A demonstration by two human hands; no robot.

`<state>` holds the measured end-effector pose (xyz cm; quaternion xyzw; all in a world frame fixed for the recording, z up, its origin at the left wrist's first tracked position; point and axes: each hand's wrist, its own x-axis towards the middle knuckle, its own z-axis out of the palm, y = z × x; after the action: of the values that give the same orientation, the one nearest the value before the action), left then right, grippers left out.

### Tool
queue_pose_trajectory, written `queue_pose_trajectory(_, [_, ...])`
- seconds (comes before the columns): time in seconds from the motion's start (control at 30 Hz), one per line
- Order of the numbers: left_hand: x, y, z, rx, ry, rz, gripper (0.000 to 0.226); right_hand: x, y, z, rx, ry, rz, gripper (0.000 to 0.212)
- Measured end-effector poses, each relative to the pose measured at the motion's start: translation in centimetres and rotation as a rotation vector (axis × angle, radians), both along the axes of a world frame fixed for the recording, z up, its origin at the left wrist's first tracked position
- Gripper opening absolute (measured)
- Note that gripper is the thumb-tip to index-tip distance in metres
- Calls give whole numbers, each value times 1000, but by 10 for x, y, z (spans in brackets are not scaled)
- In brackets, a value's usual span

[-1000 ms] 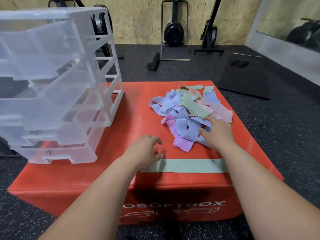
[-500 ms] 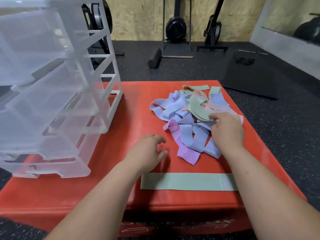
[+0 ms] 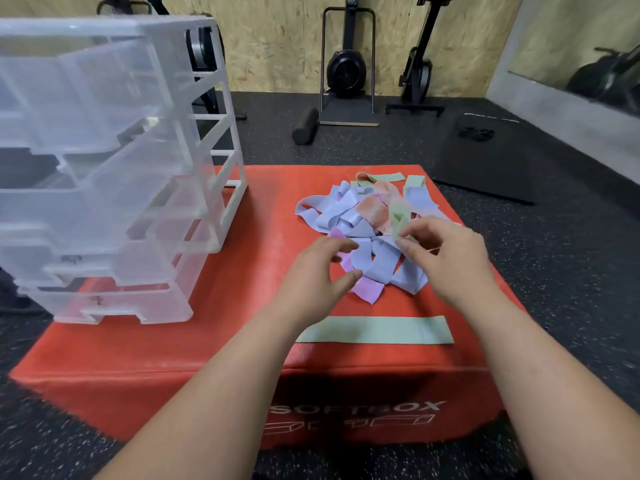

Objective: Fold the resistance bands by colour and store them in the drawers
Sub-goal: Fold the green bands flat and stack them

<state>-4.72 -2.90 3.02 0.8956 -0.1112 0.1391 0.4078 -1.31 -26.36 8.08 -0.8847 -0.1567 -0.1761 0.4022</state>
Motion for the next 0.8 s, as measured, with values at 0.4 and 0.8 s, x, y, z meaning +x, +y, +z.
queue_pose_trajectory(0.4, [-9, -27, 11, -222, 67, -56, 29, -27, 8, 5, 355, 346, 305, 34])
queue_pose_trajectory(0.8, [6, -20, 13, -478, 151, -37, 27, -2, 10, -12, 251, 345, 227, 19])
